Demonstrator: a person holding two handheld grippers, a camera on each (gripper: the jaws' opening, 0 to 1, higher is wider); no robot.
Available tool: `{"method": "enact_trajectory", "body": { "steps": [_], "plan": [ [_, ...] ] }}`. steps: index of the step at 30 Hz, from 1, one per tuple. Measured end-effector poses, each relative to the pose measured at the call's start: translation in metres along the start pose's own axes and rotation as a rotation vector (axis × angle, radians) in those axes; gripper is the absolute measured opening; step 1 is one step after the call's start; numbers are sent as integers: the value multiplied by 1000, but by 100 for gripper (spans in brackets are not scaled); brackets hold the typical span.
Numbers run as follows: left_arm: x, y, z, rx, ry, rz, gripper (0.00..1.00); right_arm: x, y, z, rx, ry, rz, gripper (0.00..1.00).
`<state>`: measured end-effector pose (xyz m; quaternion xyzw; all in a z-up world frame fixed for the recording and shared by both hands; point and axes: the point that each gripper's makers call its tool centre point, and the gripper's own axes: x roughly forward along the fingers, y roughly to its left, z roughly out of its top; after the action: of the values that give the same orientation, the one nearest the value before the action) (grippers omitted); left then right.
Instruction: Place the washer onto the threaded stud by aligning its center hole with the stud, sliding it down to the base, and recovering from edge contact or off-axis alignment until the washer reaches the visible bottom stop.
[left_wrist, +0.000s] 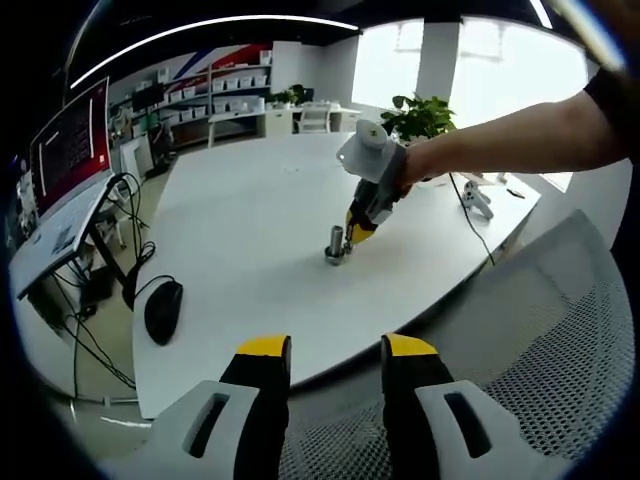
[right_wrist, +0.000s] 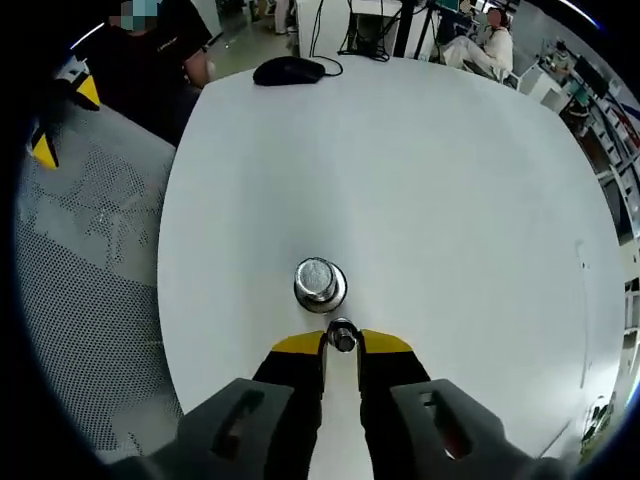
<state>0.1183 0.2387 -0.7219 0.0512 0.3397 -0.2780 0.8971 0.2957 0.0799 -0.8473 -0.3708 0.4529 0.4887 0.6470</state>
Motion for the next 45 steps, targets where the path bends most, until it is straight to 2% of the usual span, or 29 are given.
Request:
{"method": "enact_trajectory", "body": {
  "steps": [10, 14, 16, 22, 35, 39, 42, 45],
  "plan": [
    [0, 0, 0, 0, -1, -2, 35, 8, 0, -3, -4, 26, 6, 14],
    [0, 0, 0, 2, -3, -2, 35, 8, 0, 3, -38, -11, 4, 16],
    [0, 0, 0, 2, -3, -2, 35, 8, -4, 2, -32, 1, -13, 19],
    [0, 0, 0, 2, -2, -2, 35, 13, 1, 1, -62, 22, 10, 18],
    [0, 0, 0, 2, -2, -3, 34, 10, 7, -9, -45, 42, 25, 16],
    [0, -1, 0, 3, -2, -5, 34, 8, 11, -13, 6, 41, 32, 16],
    [0, -1, 0, 4, 2, -8, 34, 8, 10, -16, 5, 37, 21, 16],
    [0, 0, 0, 3, -1, -4, 34, 7, 11, -23, 0, 55, 20, 16]
  ]
}}
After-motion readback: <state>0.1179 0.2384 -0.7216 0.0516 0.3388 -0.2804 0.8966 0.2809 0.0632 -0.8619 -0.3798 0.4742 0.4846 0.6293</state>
